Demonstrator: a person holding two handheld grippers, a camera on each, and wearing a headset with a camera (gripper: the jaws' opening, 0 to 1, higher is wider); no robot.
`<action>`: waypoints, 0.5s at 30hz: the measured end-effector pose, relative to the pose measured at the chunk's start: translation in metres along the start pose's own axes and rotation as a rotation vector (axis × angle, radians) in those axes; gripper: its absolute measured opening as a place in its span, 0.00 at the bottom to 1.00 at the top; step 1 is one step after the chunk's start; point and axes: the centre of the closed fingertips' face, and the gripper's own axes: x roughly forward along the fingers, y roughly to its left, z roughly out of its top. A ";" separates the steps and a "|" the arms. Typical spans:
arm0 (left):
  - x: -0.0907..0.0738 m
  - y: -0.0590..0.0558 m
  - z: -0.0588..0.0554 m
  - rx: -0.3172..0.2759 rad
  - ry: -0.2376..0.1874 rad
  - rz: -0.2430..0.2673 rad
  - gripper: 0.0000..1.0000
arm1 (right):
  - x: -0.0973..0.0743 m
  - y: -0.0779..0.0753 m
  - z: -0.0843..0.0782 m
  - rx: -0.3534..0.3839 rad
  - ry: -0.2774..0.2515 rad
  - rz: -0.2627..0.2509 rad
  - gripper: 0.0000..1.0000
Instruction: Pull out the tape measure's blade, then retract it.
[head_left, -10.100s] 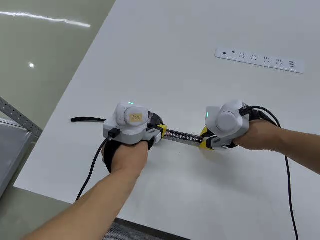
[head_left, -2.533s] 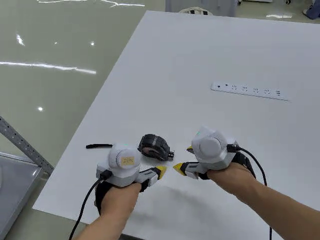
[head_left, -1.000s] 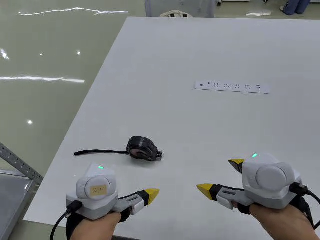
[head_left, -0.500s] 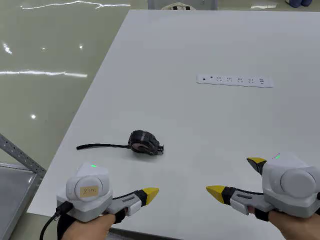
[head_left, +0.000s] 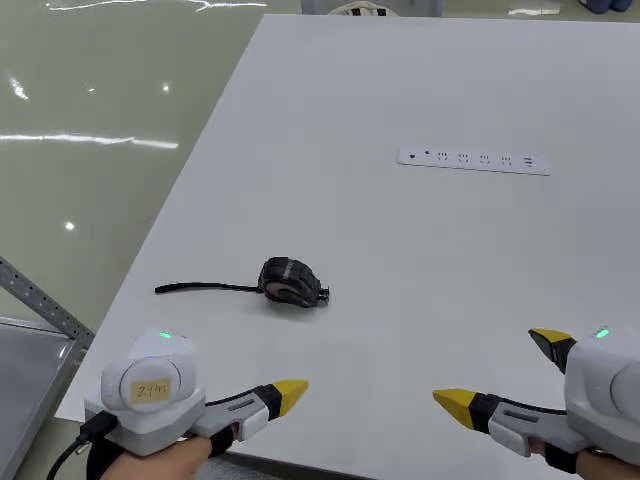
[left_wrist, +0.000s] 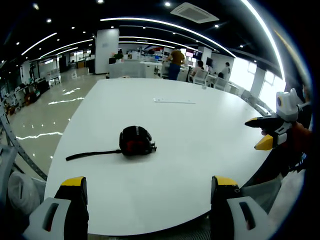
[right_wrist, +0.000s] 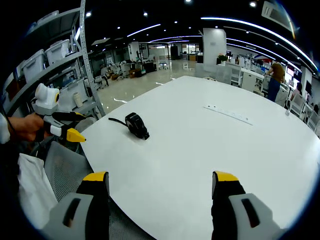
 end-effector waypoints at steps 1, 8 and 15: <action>-0.001 0.001 -0.001 -0.001 0.005 0.003 1.00 | -0.001 0.000 -0.001 0.002 0.002 -0.002 0.87; -0.011 0.006 0.000 -0.006 -0.007 0.004 1.00 | -0.011 -0.003 -0.003 0.023 0.003 -0.021 0.90; -0.020 0.008 0.003 -0.012 -0.014 0.010 1.00 | -0.020 -0.003 -0.009 0.037 0.020 -0.035 0.94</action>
